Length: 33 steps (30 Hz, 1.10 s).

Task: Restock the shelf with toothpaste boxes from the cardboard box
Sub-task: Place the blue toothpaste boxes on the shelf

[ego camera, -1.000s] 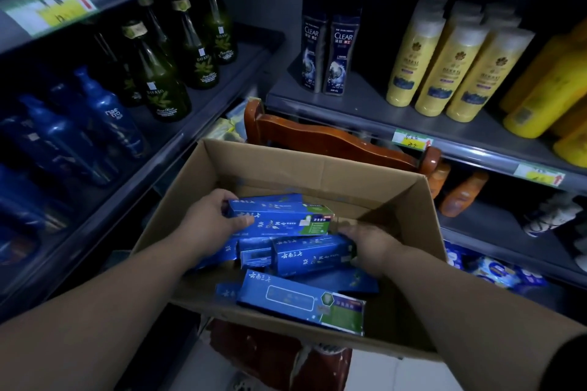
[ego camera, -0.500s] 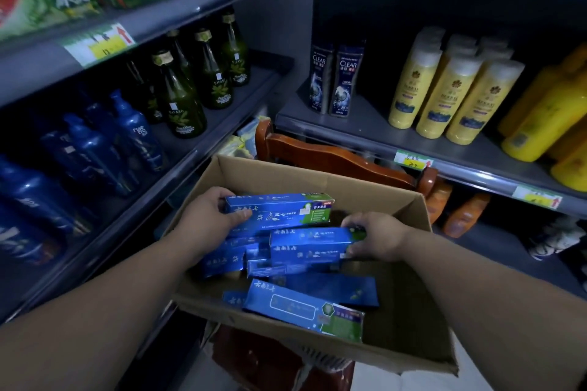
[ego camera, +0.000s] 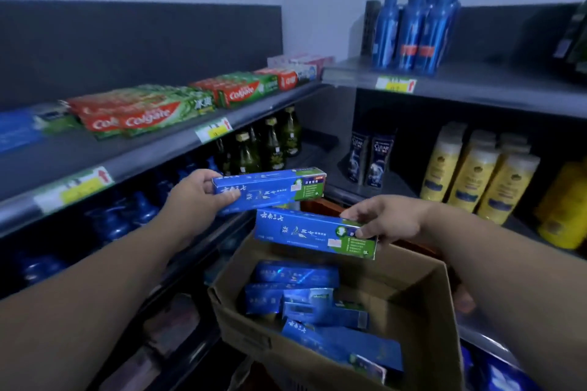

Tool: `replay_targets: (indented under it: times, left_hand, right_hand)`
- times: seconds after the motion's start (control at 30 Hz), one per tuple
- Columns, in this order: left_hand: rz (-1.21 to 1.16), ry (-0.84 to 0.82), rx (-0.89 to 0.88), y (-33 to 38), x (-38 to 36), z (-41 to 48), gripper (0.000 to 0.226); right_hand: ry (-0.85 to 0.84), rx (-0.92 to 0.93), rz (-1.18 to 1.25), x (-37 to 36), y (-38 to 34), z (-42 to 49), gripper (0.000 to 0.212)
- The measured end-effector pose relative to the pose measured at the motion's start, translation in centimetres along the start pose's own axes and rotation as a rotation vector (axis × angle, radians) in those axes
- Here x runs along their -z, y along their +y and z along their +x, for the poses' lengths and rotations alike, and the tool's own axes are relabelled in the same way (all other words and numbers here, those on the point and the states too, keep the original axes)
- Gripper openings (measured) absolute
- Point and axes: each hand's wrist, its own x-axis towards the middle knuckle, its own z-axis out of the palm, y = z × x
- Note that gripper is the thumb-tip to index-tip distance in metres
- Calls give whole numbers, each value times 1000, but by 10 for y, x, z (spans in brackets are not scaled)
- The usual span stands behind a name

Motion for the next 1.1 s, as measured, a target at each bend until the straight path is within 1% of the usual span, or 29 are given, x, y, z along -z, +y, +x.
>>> replay_targets:
  times: [0.13, 0.2, 0.33, 0.43, 0.53, 0.6, 0.67, 0.73, 0.87, 1.0, 1.1]
  left_hand:
    - [-42, 93, -20, 18, 56, -1, 25]
    - [-53, 170, -46, 23, 85, 0, 24]
    - [-76, 277, -75, 24, 143, 0, 29]
    - [-21, 341, -83, 14, 194, 2, 29]
    - [34, 416, -46, -3, 248, 2, 33]
    - [78, 464, -8, -17, 282, -1, 36]
    - [109, 499, 30, -33, 312, -4, 34]
    - [144, 515, 71, -50, 339, -6, 32]
    - [180, 500, 152, -81, 376, -3, 32]
    - [167, 478, 180, -103, 386, 10, 29]
    - [154, 500, 180, -116, 385, 21, 30]
  right_hand:
    - [-22, 97, 45, 4, -53, 8, 34]
    - [-39, 150, 55, 4, -81, 16, 36]
    - [-63, 259, 8, -6, -139, 39, 36]
    - [-40, 326, -31, -20, -185, 58, 39]
    - [5, 397, -188, -35, -232, 82, 44]
    - [36, 466, -311, -48, -263, 95, 42]
    - [68, 525, -437, -62, -292, 103, 43]
    - [104, 560, -553, -75, -319, 110, 47]
    - [96, 576, -666, -98, -362, 132, 51]
    - [84, 587, -752, -117, -390, 156, 53]
    - [70, 565, -777, -130, -401, 173, 54]
